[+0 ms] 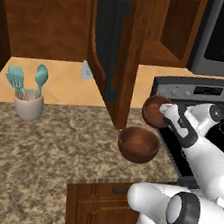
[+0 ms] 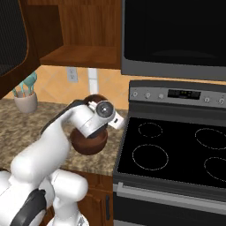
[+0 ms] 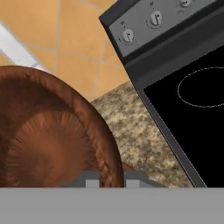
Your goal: Pick up the bowls on the counter and stack them on top of one another in the open cabinet. Place the smaller bowl on top of the larger bowl.
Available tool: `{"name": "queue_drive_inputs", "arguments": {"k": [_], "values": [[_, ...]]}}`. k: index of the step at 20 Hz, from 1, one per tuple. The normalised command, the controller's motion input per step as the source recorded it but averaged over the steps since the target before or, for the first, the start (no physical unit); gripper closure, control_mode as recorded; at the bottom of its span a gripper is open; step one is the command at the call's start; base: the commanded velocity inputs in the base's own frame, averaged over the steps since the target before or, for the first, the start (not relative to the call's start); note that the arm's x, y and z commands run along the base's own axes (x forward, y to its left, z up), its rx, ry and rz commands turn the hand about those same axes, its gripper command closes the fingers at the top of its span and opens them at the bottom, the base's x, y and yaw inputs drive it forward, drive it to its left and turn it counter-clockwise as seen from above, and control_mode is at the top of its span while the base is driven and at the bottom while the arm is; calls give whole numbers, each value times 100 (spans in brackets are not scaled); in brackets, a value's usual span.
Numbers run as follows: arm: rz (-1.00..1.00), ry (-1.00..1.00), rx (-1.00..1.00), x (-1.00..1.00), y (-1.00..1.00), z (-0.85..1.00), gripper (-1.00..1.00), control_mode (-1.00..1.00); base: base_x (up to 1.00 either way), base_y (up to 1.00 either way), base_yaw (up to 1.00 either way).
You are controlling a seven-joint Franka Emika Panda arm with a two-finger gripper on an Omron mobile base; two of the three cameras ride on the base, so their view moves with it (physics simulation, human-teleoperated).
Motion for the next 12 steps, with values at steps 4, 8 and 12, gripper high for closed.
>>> {"name": "queue_drive_inputs", "arguments": {"k": [4, 8, 12], "values": [[0, 3, 0, -98, 0, 51, 100, -100, 0, 0, 0], [0, 24, 0, -56, 0, 29, 100, -100, 0, 0, 0], [0, 36, -2, -9, 9, -3, 100, -100, 0, 0, 0]]}}
